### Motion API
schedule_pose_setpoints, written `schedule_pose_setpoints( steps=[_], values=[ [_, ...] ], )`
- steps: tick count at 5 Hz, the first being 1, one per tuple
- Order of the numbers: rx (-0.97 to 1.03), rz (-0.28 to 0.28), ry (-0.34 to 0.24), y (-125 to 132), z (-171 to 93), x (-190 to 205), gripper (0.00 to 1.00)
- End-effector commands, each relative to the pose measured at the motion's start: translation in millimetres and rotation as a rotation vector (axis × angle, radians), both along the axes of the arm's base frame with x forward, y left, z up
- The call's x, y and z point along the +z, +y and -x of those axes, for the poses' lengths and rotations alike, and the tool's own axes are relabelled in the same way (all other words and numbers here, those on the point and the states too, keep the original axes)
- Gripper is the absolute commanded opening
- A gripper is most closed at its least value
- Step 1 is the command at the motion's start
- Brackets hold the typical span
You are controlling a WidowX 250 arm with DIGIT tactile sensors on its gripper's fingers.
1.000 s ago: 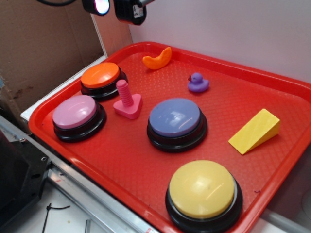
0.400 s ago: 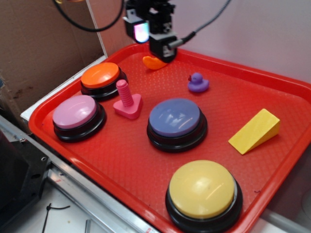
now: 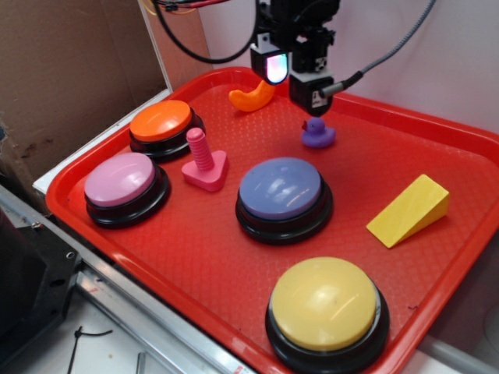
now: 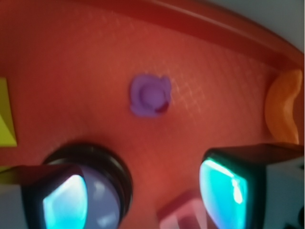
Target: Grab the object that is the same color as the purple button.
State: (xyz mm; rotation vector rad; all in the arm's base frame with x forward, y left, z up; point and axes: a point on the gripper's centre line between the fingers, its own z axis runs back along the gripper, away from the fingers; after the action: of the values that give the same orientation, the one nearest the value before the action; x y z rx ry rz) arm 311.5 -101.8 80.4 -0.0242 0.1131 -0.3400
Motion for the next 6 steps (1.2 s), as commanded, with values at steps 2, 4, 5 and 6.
schedule_pose_setpoints(
  steps=[2,4,5,6],
  values=[
    [0.123,-0.054,0.031,13,-21,-39,1.00],
    [0.104,-0.018,0.075,8,-31,-65,1.00],
    [0.092,-0.035,0.082,8,-33,-69,0.00],
    [0.105,-0.031,0.080,11,-31,-67,0.00]
  ],
)
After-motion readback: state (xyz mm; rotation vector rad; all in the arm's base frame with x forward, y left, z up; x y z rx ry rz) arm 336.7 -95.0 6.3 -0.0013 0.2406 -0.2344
